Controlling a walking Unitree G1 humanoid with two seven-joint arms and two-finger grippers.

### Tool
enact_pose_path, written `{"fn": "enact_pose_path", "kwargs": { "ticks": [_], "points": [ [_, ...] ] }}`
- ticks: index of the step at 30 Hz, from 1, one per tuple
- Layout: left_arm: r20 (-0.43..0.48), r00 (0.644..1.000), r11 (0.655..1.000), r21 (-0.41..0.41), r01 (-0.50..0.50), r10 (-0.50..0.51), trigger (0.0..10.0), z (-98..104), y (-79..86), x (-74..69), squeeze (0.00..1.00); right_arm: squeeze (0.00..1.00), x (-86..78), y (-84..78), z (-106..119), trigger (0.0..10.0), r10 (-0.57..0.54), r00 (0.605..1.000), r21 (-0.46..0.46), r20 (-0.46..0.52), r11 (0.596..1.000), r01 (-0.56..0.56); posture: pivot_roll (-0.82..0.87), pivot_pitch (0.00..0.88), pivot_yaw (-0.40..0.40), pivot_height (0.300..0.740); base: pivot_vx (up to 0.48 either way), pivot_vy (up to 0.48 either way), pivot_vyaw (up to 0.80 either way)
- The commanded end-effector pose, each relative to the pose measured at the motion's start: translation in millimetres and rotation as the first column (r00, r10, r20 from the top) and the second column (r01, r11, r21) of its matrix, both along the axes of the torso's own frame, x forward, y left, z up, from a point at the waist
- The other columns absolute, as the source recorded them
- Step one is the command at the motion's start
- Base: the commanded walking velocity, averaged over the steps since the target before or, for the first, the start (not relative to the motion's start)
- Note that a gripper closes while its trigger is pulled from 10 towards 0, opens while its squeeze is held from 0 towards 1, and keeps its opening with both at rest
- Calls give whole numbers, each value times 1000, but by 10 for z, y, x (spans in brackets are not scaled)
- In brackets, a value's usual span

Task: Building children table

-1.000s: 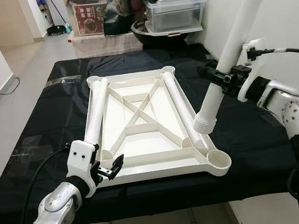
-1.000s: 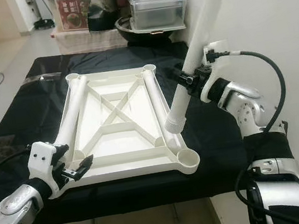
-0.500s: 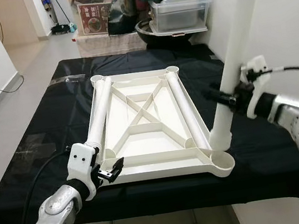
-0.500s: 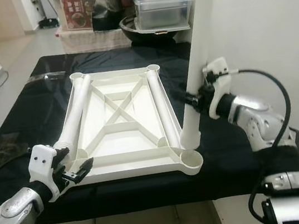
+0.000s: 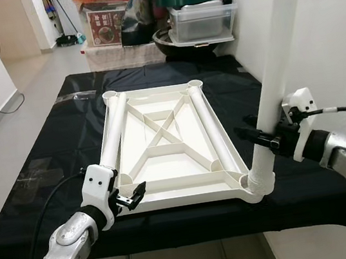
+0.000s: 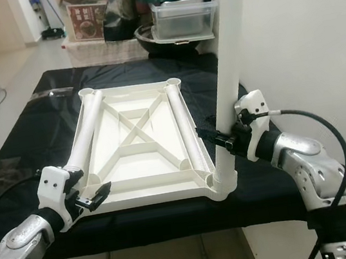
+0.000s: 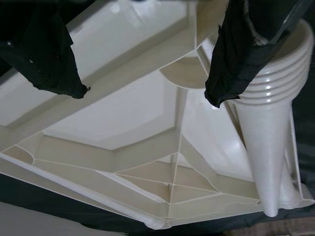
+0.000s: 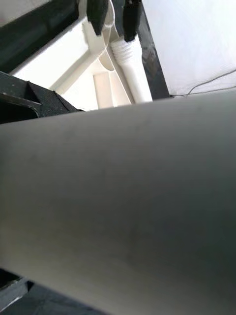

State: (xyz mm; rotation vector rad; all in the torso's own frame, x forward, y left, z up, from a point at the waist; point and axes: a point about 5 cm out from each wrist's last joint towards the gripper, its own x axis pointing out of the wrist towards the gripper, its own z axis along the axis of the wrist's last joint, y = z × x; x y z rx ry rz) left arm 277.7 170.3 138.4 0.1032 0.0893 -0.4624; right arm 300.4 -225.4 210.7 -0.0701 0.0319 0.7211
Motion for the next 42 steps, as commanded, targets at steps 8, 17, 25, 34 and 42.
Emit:
{"fn": "enact_pose_path", "kwargs": {
  "ticks": [8, 17, 25, 34, 42],
  "points": [
    [0, 1000, 1000, -2, 2, -2, 10000, -56, -60, 3, 0, 0, -105, 252, -296, 0, -10, 1000, -19, -22, 1000, 9, 9, 0, -68, 740, 0, 0, 0],
    [6, 1000, 1000, 0, -4, 4, 10000, -51, -44, 24, 0, 0, 130, 208, -184, 0, -22, 1000, -99, 22, 995, 24, 27, 0, -92, 740, 0, 0, 0],
    [0, 1000, 1000, -6, -13, 13, 10000, -80, -49, -18, 0, 0, 176, 115, -36, 0, -42, 998, -104, 47, 993, 46, 28, 0, -98, 740, 0, 0, 0],
    [-2, 1000, 1000, -7, -5, 5, 10000, -86, -65, 18, 0, 0, 87, 228, -150, 0, -52, 998, -46, 38, 998, 54, 20, 0, -91, 740, 0, 0, 0],
    [-8, 1000, 1000, -6, -5, 5, 10000, -105, -61, 19, 0, 0, -55, 332, -344, 0, -45, 999, -7, -4, 999, 45, 11, 0, -78, 740, 0, 0, 0]
  ]
}}
